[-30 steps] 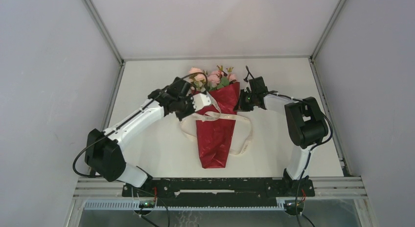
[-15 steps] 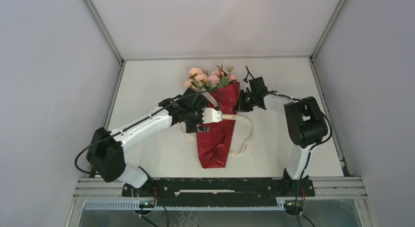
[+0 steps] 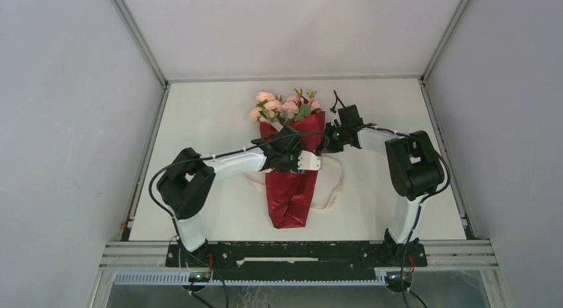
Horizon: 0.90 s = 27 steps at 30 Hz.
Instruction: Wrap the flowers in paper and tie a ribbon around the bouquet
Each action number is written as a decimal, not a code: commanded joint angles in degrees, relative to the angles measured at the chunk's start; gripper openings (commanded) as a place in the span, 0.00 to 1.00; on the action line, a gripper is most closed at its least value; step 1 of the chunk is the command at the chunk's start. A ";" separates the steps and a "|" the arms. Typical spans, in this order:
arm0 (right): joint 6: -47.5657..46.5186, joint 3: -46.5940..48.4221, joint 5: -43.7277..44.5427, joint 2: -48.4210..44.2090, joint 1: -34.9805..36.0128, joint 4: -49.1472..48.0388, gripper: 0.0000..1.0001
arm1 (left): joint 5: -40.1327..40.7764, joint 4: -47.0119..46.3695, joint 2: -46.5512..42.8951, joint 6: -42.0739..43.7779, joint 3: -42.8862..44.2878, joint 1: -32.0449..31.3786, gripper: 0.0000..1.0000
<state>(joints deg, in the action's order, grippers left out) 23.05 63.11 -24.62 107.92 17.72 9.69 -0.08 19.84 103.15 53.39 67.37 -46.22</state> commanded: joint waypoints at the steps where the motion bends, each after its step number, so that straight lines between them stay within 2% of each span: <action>1: -1.07 0.55 -1.03 0.19 -0.21 -0.30 0.00 | 2.79 -3.22 1.44 1.41 2.89 0.20 0.55; 6: -1.21 0.46 -1.04 0.19 -0.39 -0.11 0.00 | 3.99 -1.56 2.55 2.29 2.78 0.25 0.29; 9: -1.41 0.51 -0.95 0.23 -0.65 0.13 0.00 | 4.59 0.10 2.04 2.11 2.94 0.20 0.03; 10: -1.47 0.50 -0.95 0.24 -0.68 0.16 0.00 | 4.52 0.73 1.37 1.61 2.94 0.19 0.00; 21: -1.90 0.57 -1.03 0.80 -0.89 0.28 0.00 | -3.07 16.57 -16.52 -4.89 -0.43 -3.16 0.00; 27: -2.25 0.56 -1.22 1.05 -1.19 0.33 0.00 | -6.46 28.33 -18.30 -12.49 7.60 -4.24 0.00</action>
<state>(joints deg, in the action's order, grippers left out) 22.52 63.11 -25.63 108.47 17.10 10.11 -2.44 38.72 85.60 47.33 68.90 -50.22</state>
